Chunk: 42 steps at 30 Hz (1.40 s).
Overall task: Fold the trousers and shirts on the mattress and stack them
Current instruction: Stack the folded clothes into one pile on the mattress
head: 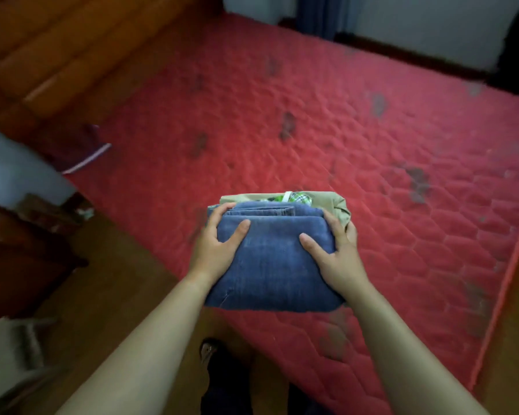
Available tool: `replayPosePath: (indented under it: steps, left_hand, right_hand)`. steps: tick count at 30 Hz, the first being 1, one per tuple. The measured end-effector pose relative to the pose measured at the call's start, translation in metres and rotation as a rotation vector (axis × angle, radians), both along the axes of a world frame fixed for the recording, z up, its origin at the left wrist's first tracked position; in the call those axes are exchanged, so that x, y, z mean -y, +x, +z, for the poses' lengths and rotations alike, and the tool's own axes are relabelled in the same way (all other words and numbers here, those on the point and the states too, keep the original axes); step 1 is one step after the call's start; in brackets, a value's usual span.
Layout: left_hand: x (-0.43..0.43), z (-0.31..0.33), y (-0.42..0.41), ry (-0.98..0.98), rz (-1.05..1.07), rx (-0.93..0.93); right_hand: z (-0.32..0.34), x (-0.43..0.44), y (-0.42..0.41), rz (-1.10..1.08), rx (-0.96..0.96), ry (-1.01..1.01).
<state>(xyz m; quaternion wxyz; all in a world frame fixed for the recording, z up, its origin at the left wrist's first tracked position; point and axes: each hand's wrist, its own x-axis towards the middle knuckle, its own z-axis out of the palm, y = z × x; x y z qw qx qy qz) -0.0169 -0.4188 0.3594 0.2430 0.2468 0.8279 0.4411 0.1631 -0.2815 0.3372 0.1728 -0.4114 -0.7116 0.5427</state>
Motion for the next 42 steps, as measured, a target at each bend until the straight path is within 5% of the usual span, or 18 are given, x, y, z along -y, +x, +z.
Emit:
replayPosePath:
  steps: [7,19,34,42]
  left_hand:
    - [0.164,0.065,-0.154,0.095,0.295,-0.086]
    - [0.368,0.088,-0.370,0.047,0.612,-0.138]
    - [0.331,0.032,-0.698,0.042,0.709,-0.042]
    - [0.281,-0.072,-0.874,0.044,0.768,0.047]
  right_hand:
    - [0.071,0.116,-0.205,0.284,-0.079,0.133]
    - [0.089,0.289,-0.484,0.612,-0.185,0.108]
    - [0.042,0.244,-0.834,0.728,-0.077,0.084]
    - [-0.052,0.194,-1.021,0.768,0.023,0.057]
